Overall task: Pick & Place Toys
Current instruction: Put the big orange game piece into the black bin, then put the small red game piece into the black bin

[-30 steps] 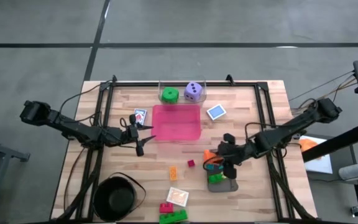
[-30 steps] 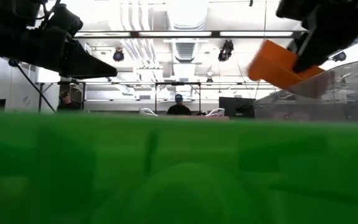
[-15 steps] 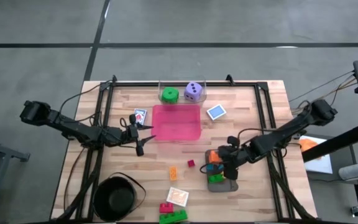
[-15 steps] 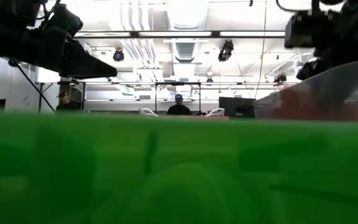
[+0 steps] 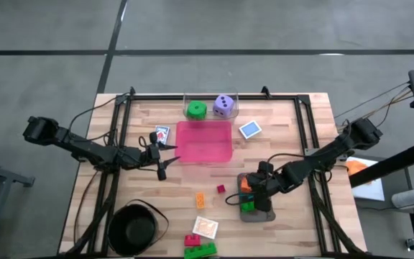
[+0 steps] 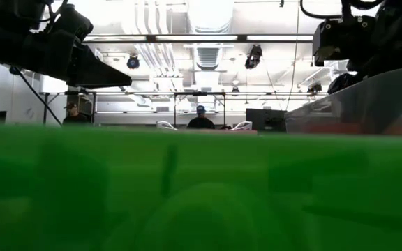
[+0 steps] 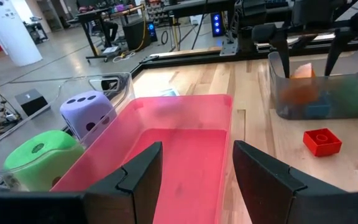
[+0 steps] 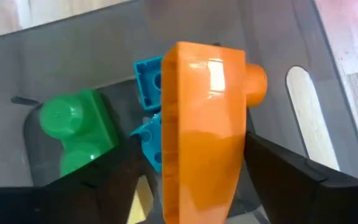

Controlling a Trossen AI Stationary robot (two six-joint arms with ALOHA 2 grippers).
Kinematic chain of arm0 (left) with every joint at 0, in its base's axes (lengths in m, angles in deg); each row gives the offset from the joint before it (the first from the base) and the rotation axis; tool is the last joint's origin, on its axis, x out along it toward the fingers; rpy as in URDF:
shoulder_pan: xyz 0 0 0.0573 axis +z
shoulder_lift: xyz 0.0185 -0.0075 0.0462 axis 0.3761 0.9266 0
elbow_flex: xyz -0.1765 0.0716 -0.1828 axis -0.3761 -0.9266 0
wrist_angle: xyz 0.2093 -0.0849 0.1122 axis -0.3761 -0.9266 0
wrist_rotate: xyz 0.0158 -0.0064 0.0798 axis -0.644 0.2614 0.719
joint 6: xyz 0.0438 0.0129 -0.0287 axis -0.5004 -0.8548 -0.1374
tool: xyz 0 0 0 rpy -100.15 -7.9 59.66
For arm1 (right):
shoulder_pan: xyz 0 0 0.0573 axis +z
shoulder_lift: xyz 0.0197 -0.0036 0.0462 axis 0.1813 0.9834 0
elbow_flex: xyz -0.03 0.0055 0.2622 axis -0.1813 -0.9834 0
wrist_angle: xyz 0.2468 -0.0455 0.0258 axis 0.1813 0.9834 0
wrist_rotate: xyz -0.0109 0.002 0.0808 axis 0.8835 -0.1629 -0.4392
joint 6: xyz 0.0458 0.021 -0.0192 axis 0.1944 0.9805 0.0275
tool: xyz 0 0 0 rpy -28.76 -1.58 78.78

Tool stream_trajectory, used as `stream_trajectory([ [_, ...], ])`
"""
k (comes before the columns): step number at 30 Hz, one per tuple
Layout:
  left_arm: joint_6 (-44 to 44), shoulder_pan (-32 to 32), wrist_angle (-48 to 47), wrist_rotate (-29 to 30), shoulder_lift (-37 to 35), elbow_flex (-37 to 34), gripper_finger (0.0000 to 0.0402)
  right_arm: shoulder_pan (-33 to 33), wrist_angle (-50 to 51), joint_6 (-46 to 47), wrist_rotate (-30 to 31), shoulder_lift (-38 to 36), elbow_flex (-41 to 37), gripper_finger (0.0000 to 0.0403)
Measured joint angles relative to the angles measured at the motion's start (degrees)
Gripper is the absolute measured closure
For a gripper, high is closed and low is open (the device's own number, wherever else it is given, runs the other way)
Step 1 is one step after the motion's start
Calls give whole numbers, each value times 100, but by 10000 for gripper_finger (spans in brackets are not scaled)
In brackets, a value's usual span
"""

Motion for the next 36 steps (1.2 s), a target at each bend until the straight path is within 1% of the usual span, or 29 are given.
stream_trajectory([
  [2, -1, 0, -2, -3, 1, 0, 204, 8, 6, 0, 8, -80, 13, 105],
  [4, -1, 0, 0, -15, 0, 0, 204, 30, 1, 5, 92, -186, 15, 98],
  [8, -3, 0, -2, -26, 1, 0, 204, 135, -41, -16, 440, -372, 13, 99],
  [11, -1, 0, 0, -39, 1, 0, 204, 248, -265, -112, 787, -496, 13, 107],
  [17, 5, -2, 22, -42, 1, 0, 204, 456, -1163, -640, 1663, -531, 9, 130],
  [23, 7, -4, 42, -42, 0, 0, 204, 468, -2380, -1217, 2253, -252, -55, 144],
  [26, 9, -4, 44, -42, 1, 0, 204, 433, -2653, -1383, 2280, -63, -50, 144],
  [34, 12, -4, 46, -46, 1, 0, 204, 300, -2636, -1401, 2210, 280, 130, 144],
  [36, 12, -4, 46, -48, 1, 0, 204, 230, -2624, -1403, 2073, 343, 192, 144],
])
